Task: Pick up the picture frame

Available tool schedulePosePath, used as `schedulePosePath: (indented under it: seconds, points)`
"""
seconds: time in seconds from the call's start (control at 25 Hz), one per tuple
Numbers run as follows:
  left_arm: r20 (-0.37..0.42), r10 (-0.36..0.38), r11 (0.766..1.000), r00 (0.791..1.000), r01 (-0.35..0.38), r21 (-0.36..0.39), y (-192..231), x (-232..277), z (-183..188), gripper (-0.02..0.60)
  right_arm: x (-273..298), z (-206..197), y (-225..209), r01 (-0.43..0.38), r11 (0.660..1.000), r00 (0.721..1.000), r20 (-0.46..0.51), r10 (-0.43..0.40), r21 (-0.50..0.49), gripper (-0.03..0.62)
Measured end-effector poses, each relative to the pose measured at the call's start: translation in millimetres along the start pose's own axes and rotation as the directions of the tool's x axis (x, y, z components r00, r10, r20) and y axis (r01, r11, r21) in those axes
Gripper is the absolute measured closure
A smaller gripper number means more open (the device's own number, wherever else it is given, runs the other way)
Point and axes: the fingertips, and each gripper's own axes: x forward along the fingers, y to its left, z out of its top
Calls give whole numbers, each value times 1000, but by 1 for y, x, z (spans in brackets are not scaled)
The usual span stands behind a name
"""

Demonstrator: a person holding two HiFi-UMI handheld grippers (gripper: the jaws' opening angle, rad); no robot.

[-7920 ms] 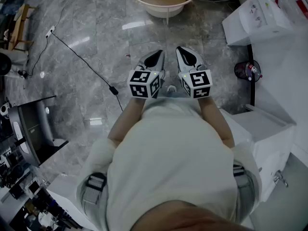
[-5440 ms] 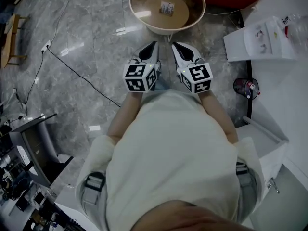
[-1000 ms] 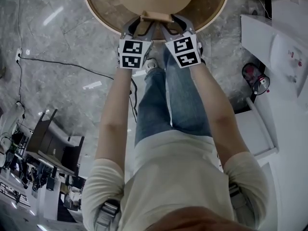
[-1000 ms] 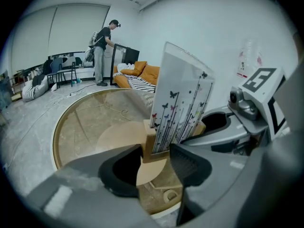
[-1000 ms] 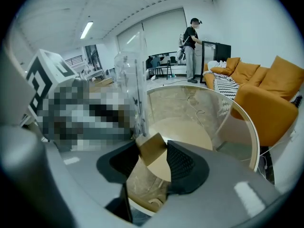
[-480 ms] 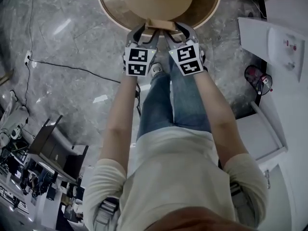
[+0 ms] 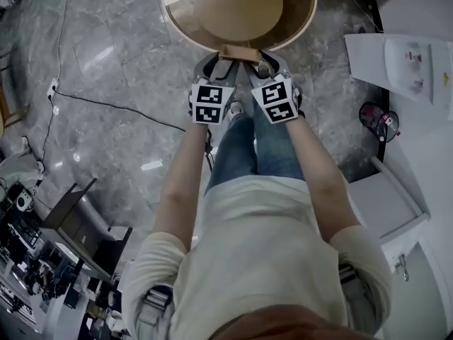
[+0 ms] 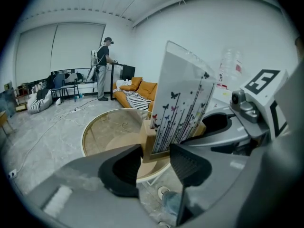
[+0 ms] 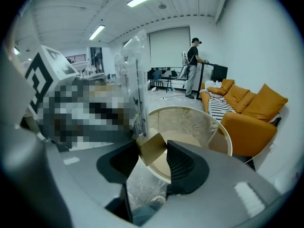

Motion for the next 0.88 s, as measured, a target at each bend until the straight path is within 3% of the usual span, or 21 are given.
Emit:
schedulePosePath:
  seconds: [0.4, 0.88]
  points:
    - [45, 2, 1000, 999, -1, -22, -21, -65, 14, 391, -55, 26, 36, 13, 999, 1000, 13, -12, -51, 411]
    - [76, 10, 1000, 997, -10, 3, -46, -124, 40, 391, -111, 53, 61, 26, 997, 998, 67, -21, -73, 411]
